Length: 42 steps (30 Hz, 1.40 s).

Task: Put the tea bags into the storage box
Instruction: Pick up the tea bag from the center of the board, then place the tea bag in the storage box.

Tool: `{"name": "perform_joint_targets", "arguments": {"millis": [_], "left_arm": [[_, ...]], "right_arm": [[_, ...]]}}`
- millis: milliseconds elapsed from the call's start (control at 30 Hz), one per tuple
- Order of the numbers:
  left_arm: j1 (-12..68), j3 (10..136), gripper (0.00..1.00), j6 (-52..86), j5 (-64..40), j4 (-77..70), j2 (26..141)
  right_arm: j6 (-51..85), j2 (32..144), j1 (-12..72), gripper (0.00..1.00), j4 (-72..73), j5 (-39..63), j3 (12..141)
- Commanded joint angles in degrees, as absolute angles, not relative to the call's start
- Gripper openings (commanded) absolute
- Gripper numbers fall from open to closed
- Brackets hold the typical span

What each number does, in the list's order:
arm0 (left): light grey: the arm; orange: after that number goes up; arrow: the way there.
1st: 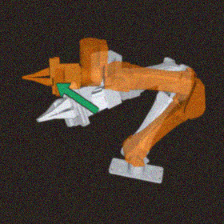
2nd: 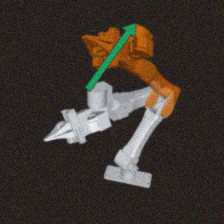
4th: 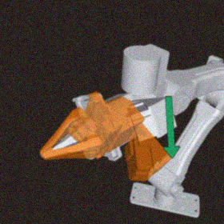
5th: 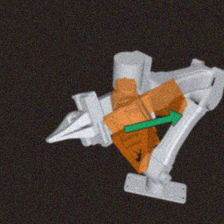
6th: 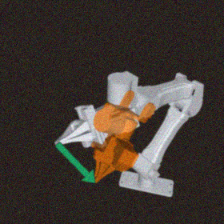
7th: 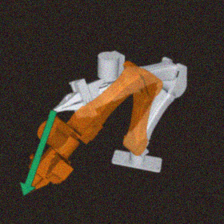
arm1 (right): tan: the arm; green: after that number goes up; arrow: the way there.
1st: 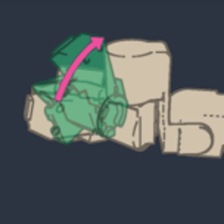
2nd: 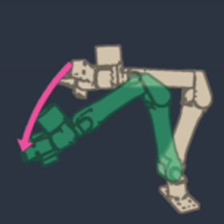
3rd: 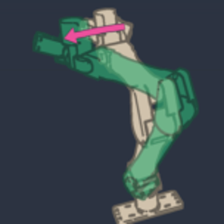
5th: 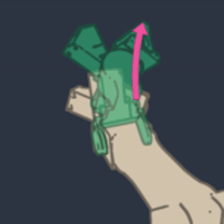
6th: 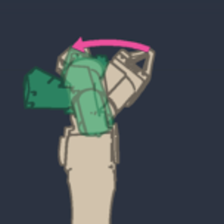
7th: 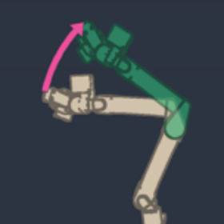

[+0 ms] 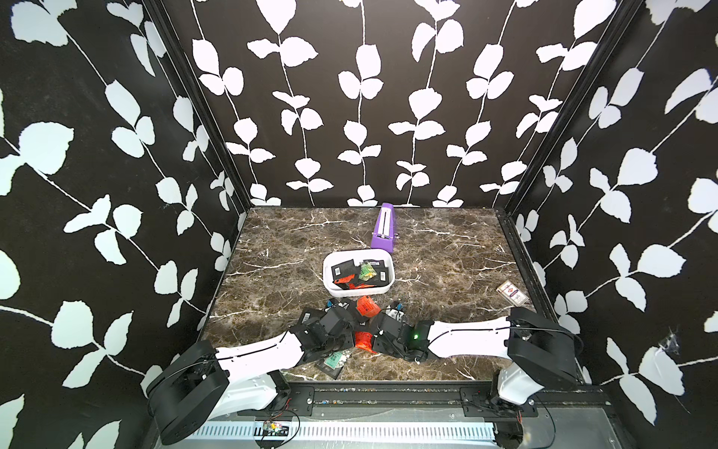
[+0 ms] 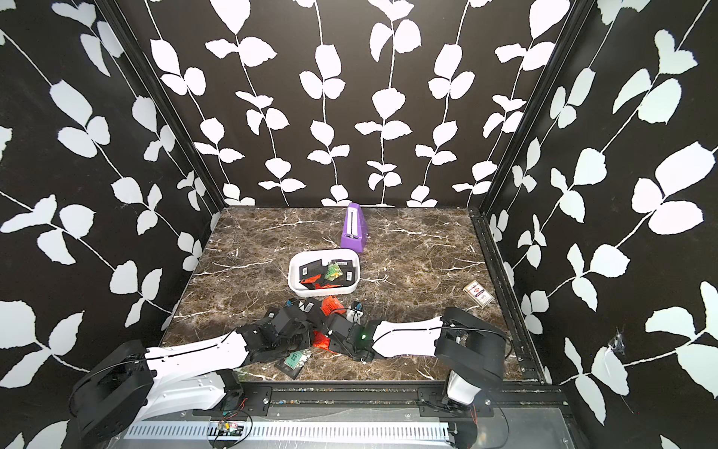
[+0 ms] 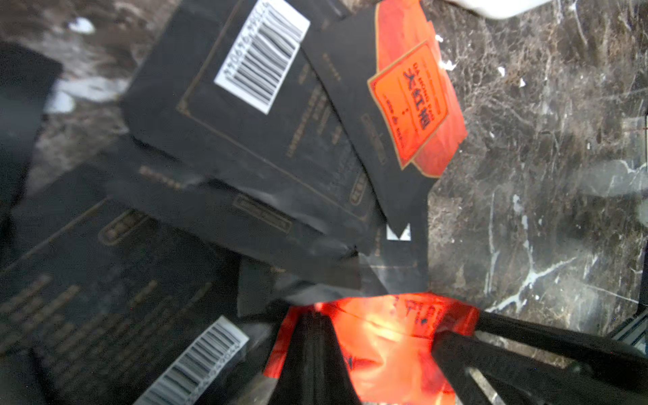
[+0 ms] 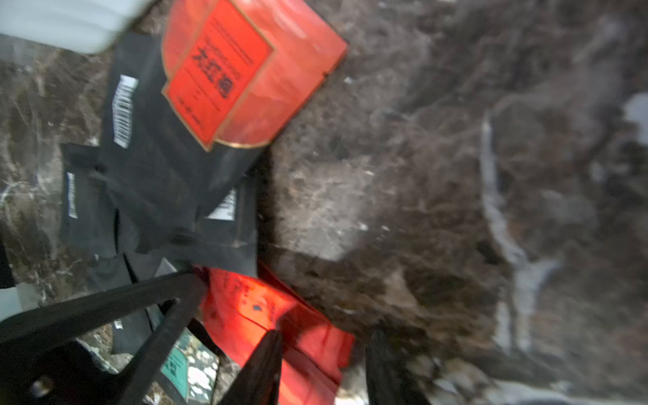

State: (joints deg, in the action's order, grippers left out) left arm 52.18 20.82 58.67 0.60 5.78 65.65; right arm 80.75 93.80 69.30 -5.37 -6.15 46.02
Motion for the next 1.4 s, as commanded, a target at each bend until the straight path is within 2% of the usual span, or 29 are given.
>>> {"name": "perform_joint_targets", "arguments": {"millis": [0,133,333,367,500,733,933,1133,1367], "left_arm": [[52.0,19.1,0.0,58.9,0.0,7.9,65.2],[51.9,19.2,0.0,58.8,-0.2,7.9,64.9],[51.9,20.8,0.0,58.6,-0.1,9.8,62.9],[51.9,21.5,0.0,58.7,0.2,10.7,62.0],[51.9,26.3,0.0,57.4,2.7,17.6,58.3],[52.0,34.3,0.05,54.7,12.0,31.8,52.0],[51.9,36.6,0.06,54.6,19.2,39.6,47.8],[52.0,33.2,0.09,59.7,19.7,40.8,43.3],[51.9,26.0,0.11,65.7,18.7,37.7,36.3]], "right_arm": [[81.1,95.5,69.8,0.35,-4.7,-5.6,45.5],[80.9,95.7,69.9,0.23,-4.6,-5.7,45.9],[79.4,94.8,69.9,0.01,-8.0,-6.6,47.9],[79.0,94.3,69.9,0.0,-9.5,-7.0,48.6],[75.9,92.2,69.8,0.0,-16.4,-9.6,51.7],[69.9,81.6,68.3,0.0,-30.7,-13.8,57.9],[60.2,76.2,60.0,0.0,-37.0,-9.8,64.4],[51.7,80.7,50.4,0.0,-36.6,-2.2,74.5],[46.9,95.7,46.0,0.0,-34.3,6.3,89.4]]}}
